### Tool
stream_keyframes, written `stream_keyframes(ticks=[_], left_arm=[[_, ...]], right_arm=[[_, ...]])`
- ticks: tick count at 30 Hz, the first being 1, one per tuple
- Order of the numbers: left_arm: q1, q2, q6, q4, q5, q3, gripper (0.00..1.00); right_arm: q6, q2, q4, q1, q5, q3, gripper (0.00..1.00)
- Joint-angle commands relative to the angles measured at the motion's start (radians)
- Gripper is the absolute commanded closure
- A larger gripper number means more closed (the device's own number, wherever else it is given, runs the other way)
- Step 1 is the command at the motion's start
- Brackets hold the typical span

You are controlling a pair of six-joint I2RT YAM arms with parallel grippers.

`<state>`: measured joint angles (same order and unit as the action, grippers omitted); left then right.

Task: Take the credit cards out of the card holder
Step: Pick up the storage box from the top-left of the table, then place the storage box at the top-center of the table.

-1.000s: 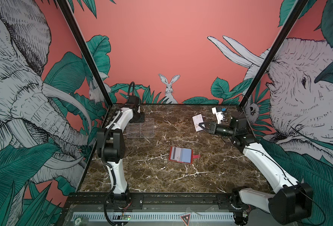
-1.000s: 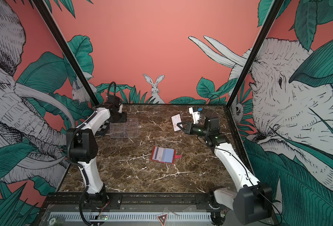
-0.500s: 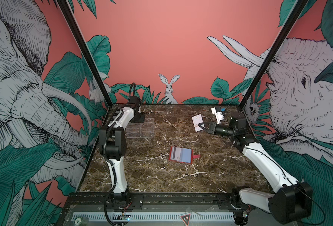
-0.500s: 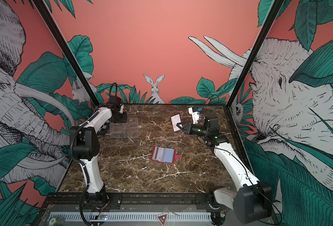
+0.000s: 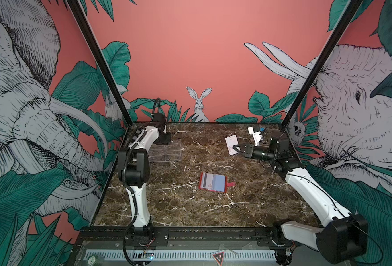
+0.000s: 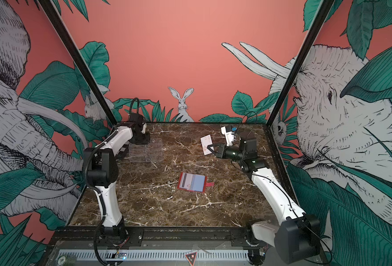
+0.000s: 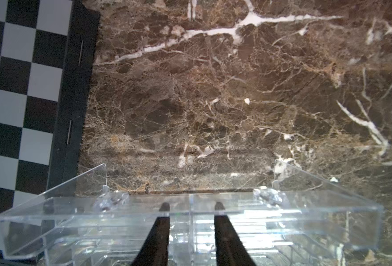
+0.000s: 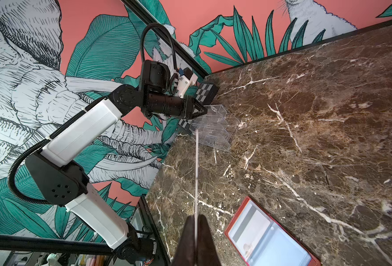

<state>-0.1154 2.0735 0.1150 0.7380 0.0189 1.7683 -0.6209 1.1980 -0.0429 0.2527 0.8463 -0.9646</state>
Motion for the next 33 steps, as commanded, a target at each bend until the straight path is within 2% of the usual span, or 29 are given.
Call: stream_keyframes(ticks=[1, 17, 25, 33], left_arm=[[-0.003, -0.006, 0.002, 0.022, -0.008, 0.014, 0.75], [-0.093, -0.114, 0.159, 0.052, 0.017, 0.009, 0.89], [-0.225, -0.115, 0.246, 0.084, 0.025, 0.055, 0.94], [-0.357, -0.057, 0.342, 0.111, 0.032, 0.137, 0.95]], right_arm=[[0.001, 0.002, 0.039, 0.005, 0.011, -0.016, 1.00], [0.009, -0.014, 0.029, 0.007, 0.000, 0.000, 1.00], [0.010, -0.021, 0.028, 0.008, -0.006, 0.010, 1.00], [0.017, -0.035, 0.029, 0.007, 0.002, 0.034, 1.00]])
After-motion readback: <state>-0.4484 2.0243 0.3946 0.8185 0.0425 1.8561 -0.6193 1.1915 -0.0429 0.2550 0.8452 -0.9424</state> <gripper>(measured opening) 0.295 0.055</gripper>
